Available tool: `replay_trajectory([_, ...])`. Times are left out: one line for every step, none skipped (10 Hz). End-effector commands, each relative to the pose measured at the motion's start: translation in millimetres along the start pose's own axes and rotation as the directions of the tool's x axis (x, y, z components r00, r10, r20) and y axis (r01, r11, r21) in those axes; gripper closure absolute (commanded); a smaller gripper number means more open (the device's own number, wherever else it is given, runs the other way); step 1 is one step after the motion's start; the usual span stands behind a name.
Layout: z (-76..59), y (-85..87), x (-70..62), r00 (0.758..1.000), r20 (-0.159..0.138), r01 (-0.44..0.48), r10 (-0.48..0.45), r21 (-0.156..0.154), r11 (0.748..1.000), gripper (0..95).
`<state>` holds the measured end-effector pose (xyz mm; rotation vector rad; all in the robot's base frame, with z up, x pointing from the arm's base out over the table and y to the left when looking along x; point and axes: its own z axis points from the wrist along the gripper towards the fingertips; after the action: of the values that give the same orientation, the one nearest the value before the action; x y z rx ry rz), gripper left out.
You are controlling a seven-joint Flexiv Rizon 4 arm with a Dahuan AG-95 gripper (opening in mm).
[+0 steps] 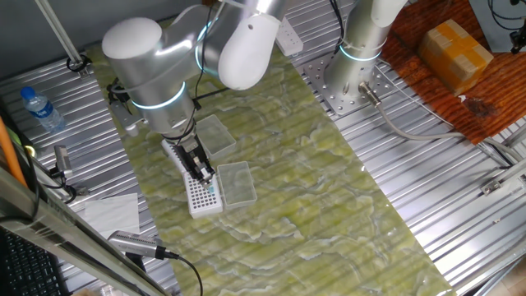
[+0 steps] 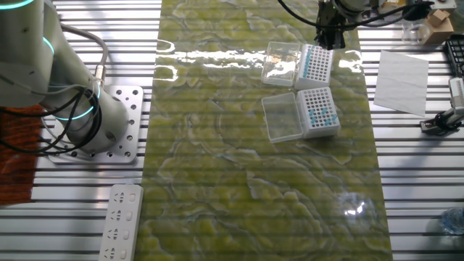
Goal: Transfer all medium pipette tips from one holder to another
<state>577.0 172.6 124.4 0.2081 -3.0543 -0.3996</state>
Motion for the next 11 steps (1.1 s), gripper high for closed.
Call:
replay_trajectory([-0.2, 0.1, -0.2, 1.000, -0.003, -0.001, 0.001, 0.003, 1.000, 95.0])
replay_trajectory([-0.2, 0.1, -0.2, 1.000, -0.005, 0.012, -0.012, 0.013, 1.000, 95.0])
replay_trajectory([-0.2, 0.1, -0.2, 1.000, -0.011, 0.027, -0.026, 0.037, 0.999, 95.0])
replay_trajectory([-0.2, 0.1, -0.2, 0.997, -0.042, 0.071, -0.070, 0.040, 0.997, 95.0])
replay_trajectory([-0.2, 0.1, -0.2, 0.993, -0.067, 0.099, -0.098, 0.024, 0.995, 95.0])
replay_trajectory([-0.2, 0.1, -0.2, 0.991, -0.075, 0.117, -0.115, 0.021, 0.993, 95.0])
replay_trajectory([-0.2, 0.1, -0.2, 0.991, -0.075, 0.117, -0.115, 0.021, 0.993, 95.0])
replay_trajectory([-0.2, 0.1, -0.2, 0.993, -0.070, 0.096, -0.095, 0.011, 0.995, 95.0])
replay_trajectory([-0.2, 0.1, -0.2, 0.995, -0.062, 0.072, -0.072, 0.008, 0.997, 95.0])
replay_trajectory([-0.2, 0.1, -0.2, 0.996, -0.062, 0.066, -0.066, 0.009, 0.998, 95.0])
replay_trajectory([-0.2, 0.1, -0.2, 0.996, -0.062, 0.066, -0.066, 0.009, 0.998, 95.0])
